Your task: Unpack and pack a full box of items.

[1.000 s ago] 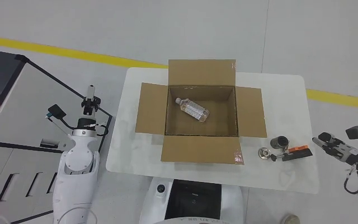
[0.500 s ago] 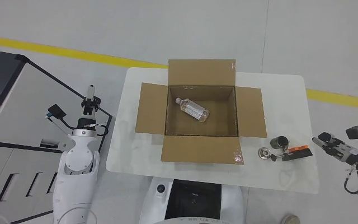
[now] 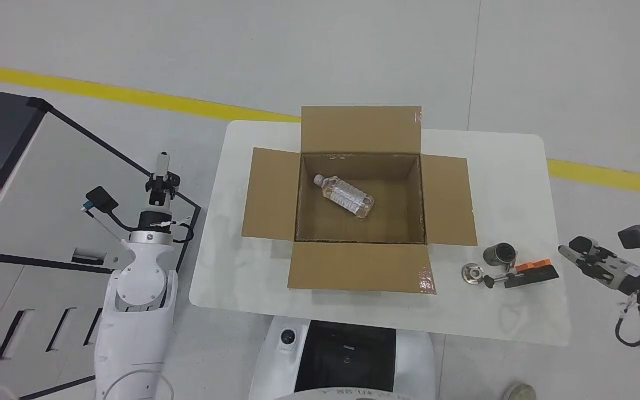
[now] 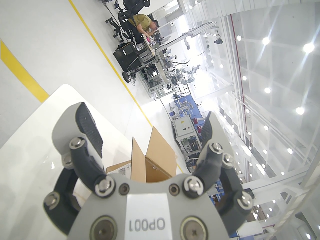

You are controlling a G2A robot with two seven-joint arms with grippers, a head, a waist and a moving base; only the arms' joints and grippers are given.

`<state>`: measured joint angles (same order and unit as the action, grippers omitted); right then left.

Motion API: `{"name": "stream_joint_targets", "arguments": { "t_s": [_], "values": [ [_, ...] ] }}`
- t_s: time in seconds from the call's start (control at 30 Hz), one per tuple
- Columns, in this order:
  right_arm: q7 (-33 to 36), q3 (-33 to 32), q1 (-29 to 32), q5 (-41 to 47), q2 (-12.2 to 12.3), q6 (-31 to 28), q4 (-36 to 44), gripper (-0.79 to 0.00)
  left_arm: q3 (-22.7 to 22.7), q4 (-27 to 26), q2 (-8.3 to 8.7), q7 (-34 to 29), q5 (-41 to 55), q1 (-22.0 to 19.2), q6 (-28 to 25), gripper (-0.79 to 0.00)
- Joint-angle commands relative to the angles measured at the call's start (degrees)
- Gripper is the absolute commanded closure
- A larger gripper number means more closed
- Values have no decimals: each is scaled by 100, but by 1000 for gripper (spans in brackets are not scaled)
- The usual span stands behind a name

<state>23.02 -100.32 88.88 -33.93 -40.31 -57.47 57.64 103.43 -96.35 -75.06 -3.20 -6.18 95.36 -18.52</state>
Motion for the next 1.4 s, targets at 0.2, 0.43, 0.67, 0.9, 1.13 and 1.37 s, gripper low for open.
{"name": "stream_joint_targets", "arguments": {
  "t_s": [0.2, 0.43, 0.67, 0.9, 1.13, 1.37],
  "values": [
    [13, 0, -1, 1, 0, 0, 0, -256, 0, 0, 0, 0, 0, 0, 0, -785],
    [13, 0, -1, 1, 0, 0, 0, -256, 0, 0, 0, 0, 0, 0, 0, -785],
    [13, 0, -1, 1, 0, 0, 0, 0, 0, 0, 0, 0, 0, 0, 0, 0],
    [13, 0, -1, 1, 0, 0, 0, -714, 0, 0, 0, 0, 0, 0, 0, -785],
    [-104, -40, 48, -195, 4, 59, 135, -785, 0, 0, 0, 0, 0, 0, 0, -785],
    [636, -54, 95, -353, 65, 453, 337, -785, 0, 0, 0, 0, 0, 0, 0, -785]
  ]
}}
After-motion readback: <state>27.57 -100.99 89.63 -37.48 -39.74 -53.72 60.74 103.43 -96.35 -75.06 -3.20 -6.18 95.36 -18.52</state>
